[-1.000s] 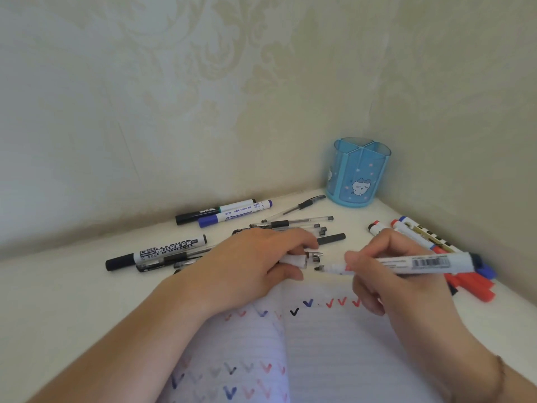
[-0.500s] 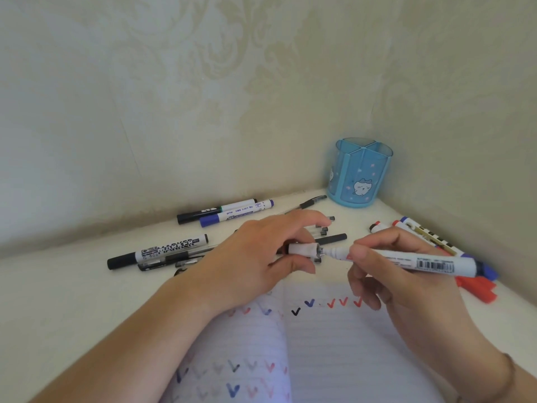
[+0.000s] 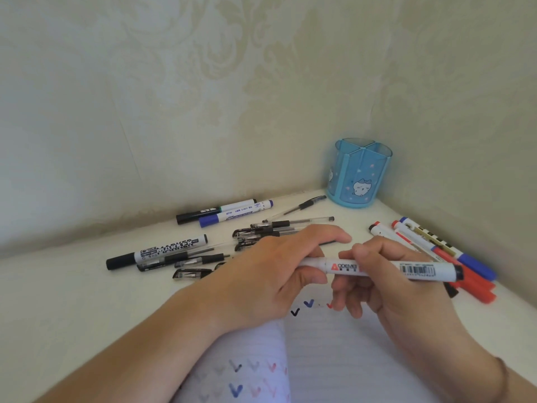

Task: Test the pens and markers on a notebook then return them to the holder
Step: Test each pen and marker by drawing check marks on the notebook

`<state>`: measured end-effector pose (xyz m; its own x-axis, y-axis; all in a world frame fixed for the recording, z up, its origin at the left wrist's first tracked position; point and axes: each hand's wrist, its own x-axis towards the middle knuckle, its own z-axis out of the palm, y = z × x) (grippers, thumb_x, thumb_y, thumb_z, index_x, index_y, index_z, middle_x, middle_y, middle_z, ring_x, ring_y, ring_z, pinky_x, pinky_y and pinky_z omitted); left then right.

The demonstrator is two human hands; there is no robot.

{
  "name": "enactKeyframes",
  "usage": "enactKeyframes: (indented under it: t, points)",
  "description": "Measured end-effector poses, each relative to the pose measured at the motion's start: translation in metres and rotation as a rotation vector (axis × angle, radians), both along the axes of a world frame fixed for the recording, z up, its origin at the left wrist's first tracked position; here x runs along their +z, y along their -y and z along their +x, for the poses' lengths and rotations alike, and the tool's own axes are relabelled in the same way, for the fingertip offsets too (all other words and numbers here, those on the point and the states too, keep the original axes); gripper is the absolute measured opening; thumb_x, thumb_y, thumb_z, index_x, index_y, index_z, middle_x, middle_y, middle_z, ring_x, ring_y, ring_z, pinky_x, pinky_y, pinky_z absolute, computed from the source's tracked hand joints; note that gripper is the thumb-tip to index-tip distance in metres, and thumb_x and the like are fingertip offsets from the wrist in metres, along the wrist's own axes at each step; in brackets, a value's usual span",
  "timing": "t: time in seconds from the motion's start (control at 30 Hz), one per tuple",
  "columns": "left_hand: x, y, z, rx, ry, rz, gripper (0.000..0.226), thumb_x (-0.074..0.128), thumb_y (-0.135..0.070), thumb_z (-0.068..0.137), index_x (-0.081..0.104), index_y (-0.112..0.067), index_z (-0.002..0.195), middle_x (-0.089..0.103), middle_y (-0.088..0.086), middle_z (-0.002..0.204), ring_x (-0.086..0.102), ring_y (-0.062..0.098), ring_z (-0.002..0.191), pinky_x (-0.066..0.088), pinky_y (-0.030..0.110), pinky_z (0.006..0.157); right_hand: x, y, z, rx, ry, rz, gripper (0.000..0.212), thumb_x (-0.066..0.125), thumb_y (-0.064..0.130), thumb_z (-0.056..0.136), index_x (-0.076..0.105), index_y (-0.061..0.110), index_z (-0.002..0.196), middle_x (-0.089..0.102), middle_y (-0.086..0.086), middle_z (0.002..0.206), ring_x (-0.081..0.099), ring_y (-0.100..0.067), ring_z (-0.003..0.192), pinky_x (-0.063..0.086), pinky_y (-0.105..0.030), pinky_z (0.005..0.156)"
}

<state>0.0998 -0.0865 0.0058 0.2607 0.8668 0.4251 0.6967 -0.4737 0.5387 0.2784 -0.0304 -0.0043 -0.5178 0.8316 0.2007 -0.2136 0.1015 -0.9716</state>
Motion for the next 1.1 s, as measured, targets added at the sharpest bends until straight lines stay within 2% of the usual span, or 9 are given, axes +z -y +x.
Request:
enactKeyframes:
  t: [0.2,0.4,0.47,0.57,0.67,0.73,0.8,0.93,1.1]
  points:
    - [0.000,0.004,0.006,-0.020,0.080,0.013,0.054,0.055,-0.017,0.098,0.030,-0.035,0.143,0.068,-0.011,0.088,0.062,0.016,0.072,0.049,0.034,0.069,-0.001,0.004,-0.002,-0.054,-0.054,0.064,0.061,0.076,0.060,0.062,0.061,0.001,0.066,0.067,-0.021,0.060,0.061,-0.036,0.045,0.043,-0.027,0.040]
    - [-0.004,0.003,0.006,-0.048,0.111,0.042,0.055,0.055,-0.011,0.097,0.036,-0.031,0.144,0.067,-0.013,0.083,0.063,0.012,0.074,0.050,0.031,0.072,0.000,0.009,-0.005,-0.116,-0.059,0.082,0.032,0.072,0.020,0.080,0.058,-0.002,0.060,0.063,-0.023,0.054,0.056,-0.033,0.039,0.040,-0.027,0.036]
    - [-0.006,-0.001,0.005,-0.040,0.111,0.013,0.053,0.057,-0.010,0.097,0.040,-0.031,0.142,0.069,-0.016,0.086,0.065,0.007,0.079,0.051,0.024,0.076,0.003,0.010,-0.006,-0.142,-0.009,0.129,0.028,0.070,0.019,0.078,0.058,0.002,0.059,0.063,-0.018,0.052,0.056,-0.028,0.040,0.041,-0.026,0.038]
    - [-0.001,-0.008,0.004,0.030,0.212,0.025,0.050,0.064,-0.030,0.092,0.041,-0.040,0.136,0.072,-0.014,0.091,0.066,0.010,0.082,0.050,0.024,0.079,0.012,0.011,-0.006,-0.142,0.032,0.198,0.019,0.072,0.018,0.066,0.063,0.004,0.074,0.064,-0.005,0.052,0.056,-0.011,0.044,0.044,-0.018,0.044]
    - [0.003,-0.008,0.002,0.120,0.203,-0.012,0.066,0.070,-0.046,0.080,0.033,-0.052,0.135,0.068,-0.020,0.106,0.062,0.003,0.101,0.045,0.017,0.090,0.017,0.002,0.000,-0.146,0.053,0.264,0.013,0.065,0.014,0.074,0.066,0.013,0.088,0.068,0.013,0.066,0.062,0.002,0.062,0.048,-0.011,0.059]
    - [-0.002,-0.010,-0.009,0.225,0.062,-0.049,0.067,0.061,-0.060,0.079,0.031,-0.052,0.138,0.059,-0.025,0.120,0.052,-0.004,0.114,0.038,0.016,0.099,0.016,-0.014,0.013,-0.273,0.208,0.416,0.008,0.061,0.021,0.085,0.065,0.028,0.087,0.069,0.020,0.089,0.062,-0.001,0.080,0.050,-0.017,0.070]
    - [-0.009,-0.017,-0.031,0.427,-0.045,0.035,0.053,0.055,-0.055,0.087,0.047,-0.037,0.135,0.057,-0.019,0.124,0.050,0.004,0.115,0.039,0.028,0.101,0.015,-0.036,0.033,-0.442,0.468,0.584,0.015,0.056,0.017,0.093,0.060,0.031,0.095,0.066,0.020,0.101,0.061,-0.005,0.086,0.047,-0.017,0.074]
    - [-0.012,-0.026,-0.075,0.898,-0.239,0.076,0.030,0.062,-0.024,0.090,0.063,-0.024,0.119,0.062,-0.004,0.123,0.052,0.027,0.112,0.043,0.041,0.094,0.012,-0.073,0.069,-0.716,0.958,0.684,0.031,0.055,0.029,0.089,0.051,0.024,0.120,0.065,0.000,0.090,0.052,-0.029,0.093,0.044,-0.037,0.068]
    - [-0.017,-0.027,-0.092,1.053,-0.317,-0.129,0.026,0.063,-0.030,0.089,0.064,-0.028,0.114,0.060,-0.002,0.118,0.047,0.028,0.114,0.038,0.041,0.091,0.006,-0.084,0.083,-0.766,1.085,0.651,0.022,0.059,0.054,0.077,0.058,0.038,0.092,0.059,0.018,0.068,0.051,-0.023,0.080,0.051,-0.040,0.066]
